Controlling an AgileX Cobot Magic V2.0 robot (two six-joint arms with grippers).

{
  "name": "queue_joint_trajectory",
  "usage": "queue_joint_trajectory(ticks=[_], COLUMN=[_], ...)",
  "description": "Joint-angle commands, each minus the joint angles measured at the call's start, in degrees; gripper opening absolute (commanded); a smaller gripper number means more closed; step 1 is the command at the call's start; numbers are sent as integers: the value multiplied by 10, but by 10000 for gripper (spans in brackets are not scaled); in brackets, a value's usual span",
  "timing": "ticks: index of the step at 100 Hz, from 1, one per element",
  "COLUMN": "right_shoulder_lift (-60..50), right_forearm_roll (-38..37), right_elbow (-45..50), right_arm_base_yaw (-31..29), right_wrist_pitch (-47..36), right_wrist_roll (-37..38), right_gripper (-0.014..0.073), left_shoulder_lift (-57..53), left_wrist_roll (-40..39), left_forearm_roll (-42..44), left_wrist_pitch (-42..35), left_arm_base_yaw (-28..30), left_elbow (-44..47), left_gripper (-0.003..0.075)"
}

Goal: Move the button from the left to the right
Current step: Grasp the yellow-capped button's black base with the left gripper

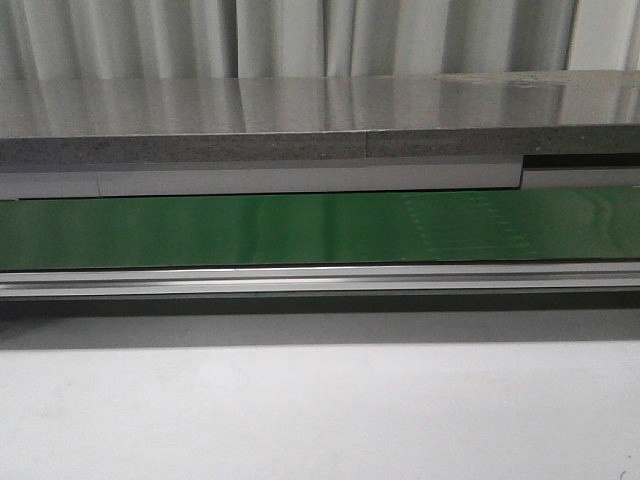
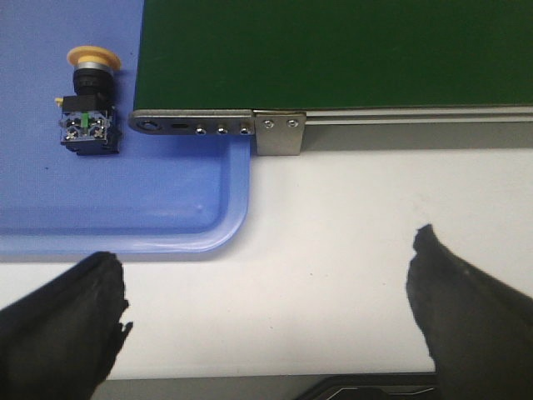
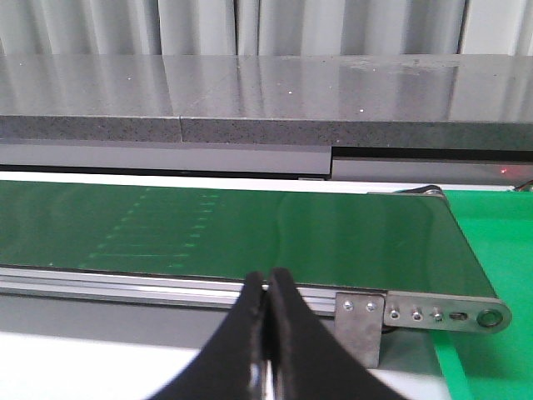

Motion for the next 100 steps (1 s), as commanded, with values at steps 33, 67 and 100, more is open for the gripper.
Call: queue_joint_trajectory(ticks=[33, 67, 100], right_shoulder_lift=[-8, -8, -8], right_forearm_roll=[-7, -7, -7], right_elbow=[-10, -10, -10], right_arm_base_yaw=[-2, -2, -2], right_wrist_pitch=[-46, -46, -46], right_wrist_roll=[-1, -1, -1], right_gripper=[-68, -68, -68], left_shoulder_lift=[42, 232, 439], left_wrist_roll=[-5, 7, 30], left_forearm_roll=[52, 36, 19], left_wrist_pitch=[-12, -26, -15], left_arm_base_yaw=[50, 189, 214], left_elbow=[-106, -226, -353], left_gripper=[596, 585, 585])
